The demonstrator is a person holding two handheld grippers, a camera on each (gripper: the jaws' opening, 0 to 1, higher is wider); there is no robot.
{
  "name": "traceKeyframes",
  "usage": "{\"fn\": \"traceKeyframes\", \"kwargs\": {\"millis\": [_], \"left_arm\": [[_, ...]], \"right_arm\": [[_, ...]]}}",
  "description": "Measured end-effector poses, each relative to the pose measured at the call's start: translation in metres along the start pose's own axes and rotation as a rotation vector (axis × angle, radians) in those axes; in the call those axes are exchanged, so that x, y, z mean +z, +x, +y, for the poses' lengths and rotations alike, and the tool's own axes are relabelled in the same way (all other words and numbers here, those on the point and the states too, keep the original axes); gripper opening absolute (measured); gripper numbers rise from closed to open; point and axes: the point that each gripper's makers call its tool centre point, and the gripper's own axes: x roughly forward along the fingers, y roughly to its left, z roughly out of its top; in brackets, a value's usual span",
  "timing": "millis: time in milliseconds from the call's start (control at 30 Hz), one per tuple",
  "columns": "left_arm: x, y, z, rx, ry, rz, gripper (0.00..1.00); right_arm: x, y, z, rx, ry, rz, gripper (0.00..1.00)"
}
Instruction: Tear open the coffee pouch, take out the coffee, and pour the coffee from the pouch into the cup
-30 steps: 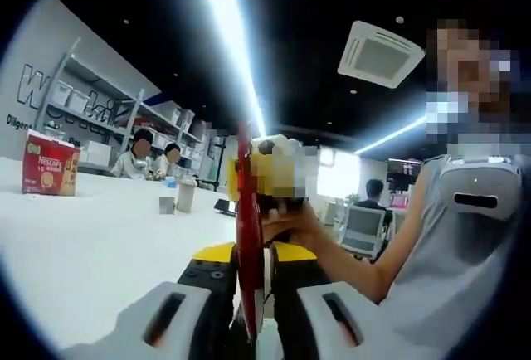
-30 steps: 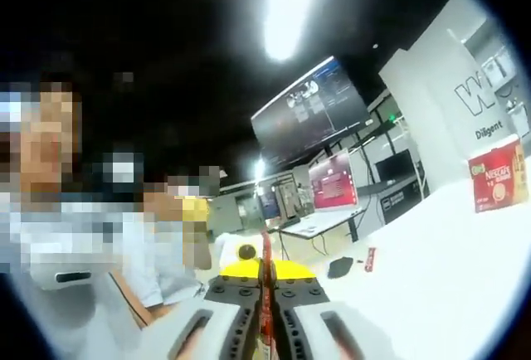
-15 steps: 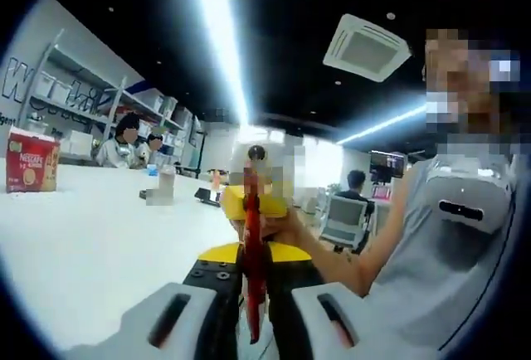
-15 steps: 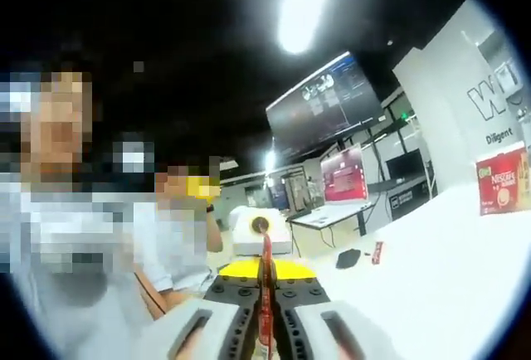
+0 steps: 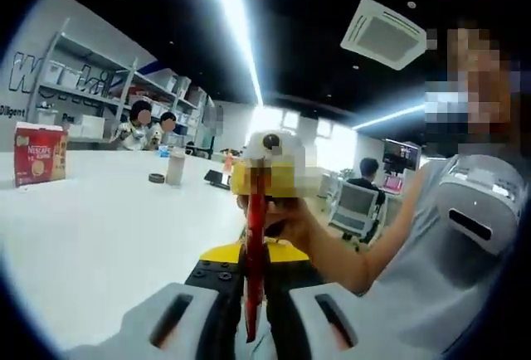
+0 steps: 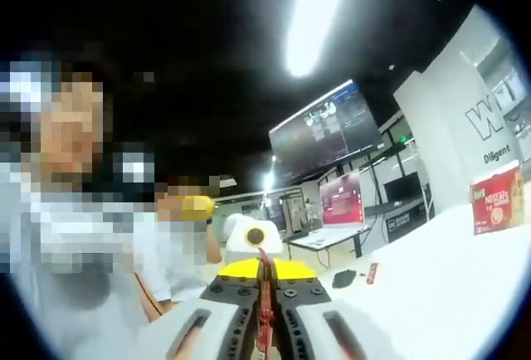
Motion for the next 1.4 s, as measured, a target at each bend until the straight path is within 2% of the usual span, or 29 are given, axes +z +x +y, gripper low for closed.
{"fn": "traceKeyframes", "kwargs": {"millis": [33,100,167,200,233,367,467,533,567,900,1100,1400], "left_arm": [[0.0,-0.001,-0.001,-0.007,0.023,-0.01,0.11],[0.002,-0.004,0.004,0.02,0.077,-0.035,0.13],[0.005,-0.007,0.005,0.028,0.071,-0.048,0.13],[0.014,-0.009,0.006,0.039,0.07,-0.091,0.14],[0.016,-0.009,0.007,0.042,0.071,-0.1,0.15],[0.032,-0.021,0.015,0.113,0.111,-0.147,0.14],[0.037,-0.028,0.017,0.126,0.121,-0.171,0.12],[0.046,-0.033,0.018,0.124,0.117,-0.227,0.1],[0.047,-0.035,0.018,0.12,0.113,-0.235,0.09],[0.046,-0.033,0.016,0.106,0.128,-0.24,0.07],[0.04,-0.027,0.016,0.11,0.15,-0.207,0.09],[0.043,-0.029,0.013,0.106,0.178,-0.226,0.04]], "right_arm": [[-0.001,0.001,0.001,0.0,0.009,0.002,0.03],[-0.001,0.004,0.0,-0.01,0.03,-0.003,0.03],[-0.001,0.006,-0.002,-0.02,0.051,-0.008,0.02],[-0.002,0.008,-0.003,-0.028,0.053,-0.005,0.02],[-0.003,0.008,-0.005,-0.038,0.048,0.001,0.02],[-0.011,0.006,-0.015,-0.063,0.053,0.018,0.02],[-0.013,0.004,-0.018,-0.069,0.064,0.017,0.02],[-0.014,0.003,-0.018,-0.072,0.07,0.019,0.02],[-0.015,0.003,-0.019,-0.072,0.072,0.021,0.02],[-0.015,0.002,-0.016,-0.067,0.066,0.028,0.02],[-0.015,0.003,-0.014,-0.061,0.059,0.032,0.02],[-0.017,0.005,-0.011,-0.047,0.057,0.034,0.02]]}}
